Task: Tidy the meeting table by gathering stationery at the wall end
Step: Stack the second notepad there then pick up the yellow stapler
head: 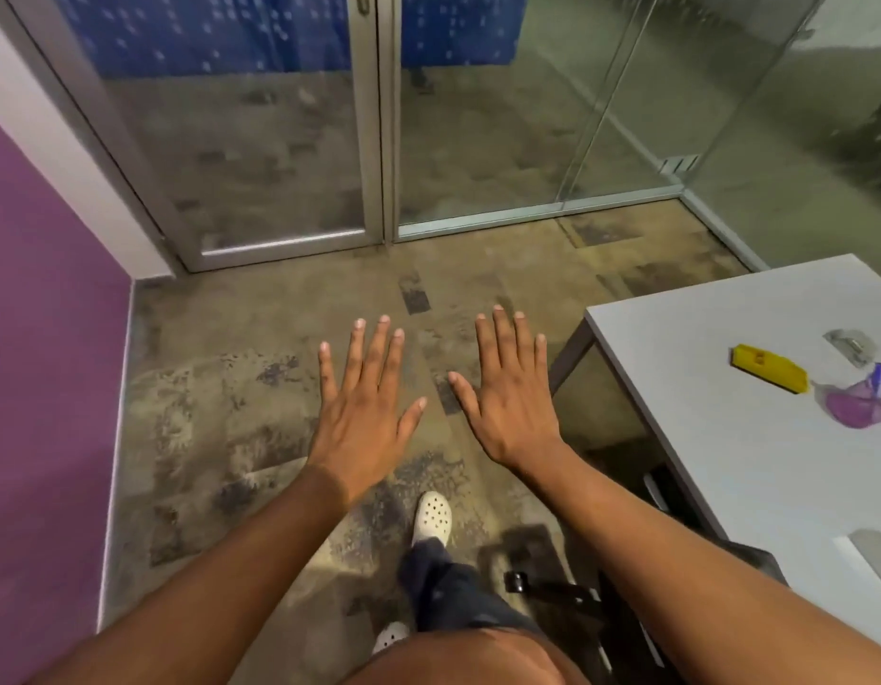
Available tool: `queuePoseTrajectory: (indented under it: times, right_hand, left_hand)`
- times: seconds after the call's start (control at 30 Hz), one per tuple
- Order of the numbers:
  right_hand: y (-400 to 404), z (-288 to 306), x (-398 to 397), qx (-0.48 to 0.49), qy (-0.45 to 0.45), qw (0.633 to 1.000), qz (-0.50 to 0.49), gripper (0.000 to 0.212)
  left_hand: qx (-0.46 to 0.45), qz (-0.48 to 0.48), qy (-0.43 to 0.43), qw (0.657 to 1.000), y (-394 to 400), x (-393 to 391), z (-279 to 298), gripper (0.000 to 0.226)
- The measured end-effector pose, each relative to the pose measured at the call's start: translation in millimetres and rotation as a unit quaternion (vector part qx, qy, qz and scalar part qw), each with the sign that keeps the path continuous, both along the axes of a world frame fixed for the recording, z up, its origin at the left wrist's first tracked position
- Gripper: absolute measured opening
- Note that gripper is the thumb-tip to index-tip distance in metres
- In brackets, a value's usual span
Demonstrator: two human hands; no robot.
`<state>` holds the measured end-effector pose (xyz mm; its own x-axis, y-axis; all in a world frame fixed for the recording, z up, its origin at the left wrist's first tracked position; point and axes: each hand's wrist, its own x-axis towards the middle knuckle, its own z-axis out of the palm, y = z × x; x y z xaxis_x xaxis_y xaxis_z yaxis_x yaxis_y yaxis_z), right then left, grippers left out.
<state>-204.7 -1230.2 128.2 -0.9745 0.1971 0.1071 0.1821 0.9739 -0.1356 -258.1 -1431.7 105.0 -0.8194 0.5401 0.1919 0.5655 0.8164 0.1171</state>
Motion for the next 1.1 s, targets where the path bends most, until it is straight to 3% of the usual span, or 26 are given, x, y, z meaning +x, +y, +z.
queuePoseTrajectory:
  times: [0.33, 0.63, 1.1]
  right_hand:
    - [43, -43, -160, -0.038, -0.022, 0.999, -0.018, 0.081]
    - [125, -35, -286, -0.037, -0.018, 0.999, -0.026, 0.082]
    - [271, -43, -451, -0.035, -0.063, 0.976, -0.205, 0.084]
  left_hand:
    - [-0.064, -0.014, -0.004, 0.998, 38, -169, -16, 0.086]
    - [-0.029, -0.033, -0.014, 0.999, 111, -312, -1, 0.089]
    - [-0.029, -0.209, -0.009, 0.977, 307, -551, -18, 0.088]
